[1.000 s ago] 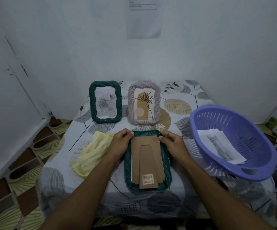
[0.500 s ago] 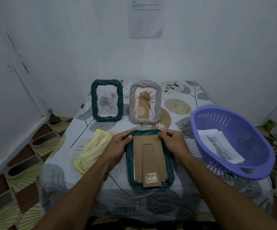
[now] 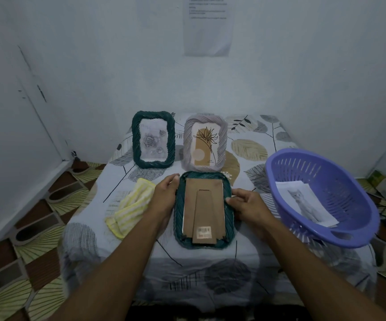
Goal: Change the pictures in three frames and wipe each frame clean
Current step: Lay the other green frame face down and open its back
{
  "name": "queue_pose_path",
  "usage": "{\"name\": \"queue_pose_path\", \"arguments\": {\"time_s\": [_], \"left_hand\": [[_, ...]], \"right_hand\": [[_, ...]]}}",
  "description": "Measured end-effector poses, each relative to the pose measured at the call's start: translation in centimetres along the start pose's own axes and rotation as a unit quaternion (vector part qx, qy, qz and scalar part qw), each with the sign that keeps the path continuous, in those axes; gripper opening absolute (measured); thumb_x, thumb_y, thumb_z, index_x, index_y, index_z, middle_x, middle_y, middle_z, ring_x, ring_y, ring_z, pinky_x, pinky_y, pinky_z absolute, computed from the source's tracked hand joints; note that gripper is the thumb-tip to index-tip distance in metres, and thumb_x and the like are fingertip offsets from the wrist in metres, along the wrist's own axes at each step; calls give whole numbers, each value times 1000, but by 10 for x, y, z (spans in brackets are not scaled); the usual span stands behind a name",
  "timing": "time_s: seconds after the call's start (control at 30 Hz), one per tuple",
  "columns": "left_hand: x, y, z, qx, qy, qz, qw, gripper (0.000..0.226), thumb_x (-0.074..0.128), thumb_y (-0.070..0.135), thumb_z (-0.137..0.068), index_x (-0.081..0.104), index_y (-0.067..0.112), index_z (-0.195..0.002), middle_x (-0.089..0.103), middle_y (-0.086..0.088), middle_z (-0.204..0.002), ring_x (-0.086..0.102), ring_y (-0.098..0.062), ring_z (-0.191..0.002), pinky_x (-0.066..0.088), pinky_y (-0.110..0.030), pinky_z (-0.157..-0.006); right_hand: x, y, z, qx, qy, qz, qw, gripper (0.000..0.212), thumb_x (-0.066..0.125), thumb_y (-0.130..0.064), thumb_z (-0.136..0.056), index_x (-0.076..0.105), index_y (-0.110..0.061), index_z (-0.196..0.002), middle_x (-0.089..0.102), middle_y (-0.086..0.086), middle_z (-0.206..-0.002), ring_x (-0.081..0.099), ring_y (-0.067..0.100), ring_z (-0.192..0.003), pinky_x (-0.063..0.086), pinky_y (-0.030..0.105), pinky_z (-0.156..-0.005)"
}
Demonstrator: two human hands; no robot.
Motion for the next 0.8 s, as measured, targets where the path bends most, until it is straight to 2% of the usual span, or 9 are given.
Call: {"name": "queue_pose_path", "arguments": {"time_s": [0.1, 0.2, 0.27, 0.33, 0.47, 0.53, 0.63, 0.7, 0.8], "left_hand": [[7, -11, 23, -13, -63, -51, 997, 24, 51, 16, -98, 61, 7, -118, 70, -15, -106, 67, -23, -95, 54, -42, -90], [11, -10, 43, 16, -108, -94, 989, 29, 50, -2, -95, 57, 7, -121, 70, -17, -99, 70, -20, -82, 57, -28, -69], [5, -10, 42, 16, -81, -64, 995, 35, 50, -9, -92, 57, 5, -124, 69, -20, -103, 70, -26, -85, 58, -32, -69], [0, -11, 39, 10, -47, -30, 998, 37, 49, -10, -92, 57, 4, -125, 70, -16, -106, 69, -28, -93, 57, -37, -76], [4, -8, 40, 19, -21, 7, 1000, 35, 48, -6, -94, 57, 5, -126, 70, -2, -106, 68, -15, -93, 56, -27, -75], [11, -4, 44, 21, -44, 33, 998, 36, 47, -2, -96, 54, 7, -131, 69, -3, -113, 68, -13, -95, 56, -26, -75], [25, -4, 54, -2, -147, 18, 989, 46, 48, 11, -98, 43, 26, -141, 67, -8, -120, 68, -25, -100, 58, -37, -75], [30, -5, 60, -9, -207, -34, 978, 61, 53, 8, -96, 32, 37, -145, 68, -12, -116, 67, -33, -90, 57, -38, -63], [28, -9, 60, -11, -227, -64, 972, 77, 54, 0, -93, 20, 42, -149, 69, -16, -112, 60, -36, -78, 50, -32, -48]], "right_hand": [[-11, 1, -2, -14, 57, -37, 998, 26, 56, 0, -93, 63, 1, -118, 73, 16, -97, 70, 29, -86, 57, 40, -78], [-12, -1, 1, -12, 79, -63, 995, 32, 56, -5, -95, 59, -3, -127, 72, 14, -105, 69, 28, -95, 56, 43, -88], [-3, -3, 8, -6, 54, -57, 997, 36, 56, -11, -96, 55, -11, -133, 71, 11, -107, 70, 25, -94, 58, 39, -83], [5, -2, 15, 6, 21, -61, 998, 43, 56, -13, -97, 48, -18, -139, 71, 12, -109, 70, 26, -98, 58, 39, -81], [10, 3, 26, 16, -14, -65, 998, 47, 57, -8, -95, 45, -20, -139, 71, 9, -99, 71, 25, -89, 60, 45, -75], [10, 5, 28, 17, -33, -89, 995, 55, 58, 0, -93, 42, -22, -141, 70, 11, -106, 71, 27, -88, 60, 46, -69], [6, 11, 27, 22, -32, -128, 991, 70, 58, 9, -89, 36, -24, -147, 66, 19, -118, 69, 32, -88, 58, 36, -56], [2, 13, 26, 16, -23, -137, 990, 73, 57, 12, -87, 35, -23, -147, 66, 21, -117, 68, 34, -86, 57, 32, -53], [2, 14, 25, 10, -29, -139, 990, 76, 57, 14, -86, 35, -24, -148, 66, 22, -115, 68, 34, -84, 57, 32, -52]]}}
Point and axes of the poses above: each hand's wrist, its own z-axis away from the middle knuckle, its own x-axis out of the palm, y = z × x, the point moved 9 cm from there along -z, towards the middle knuckle
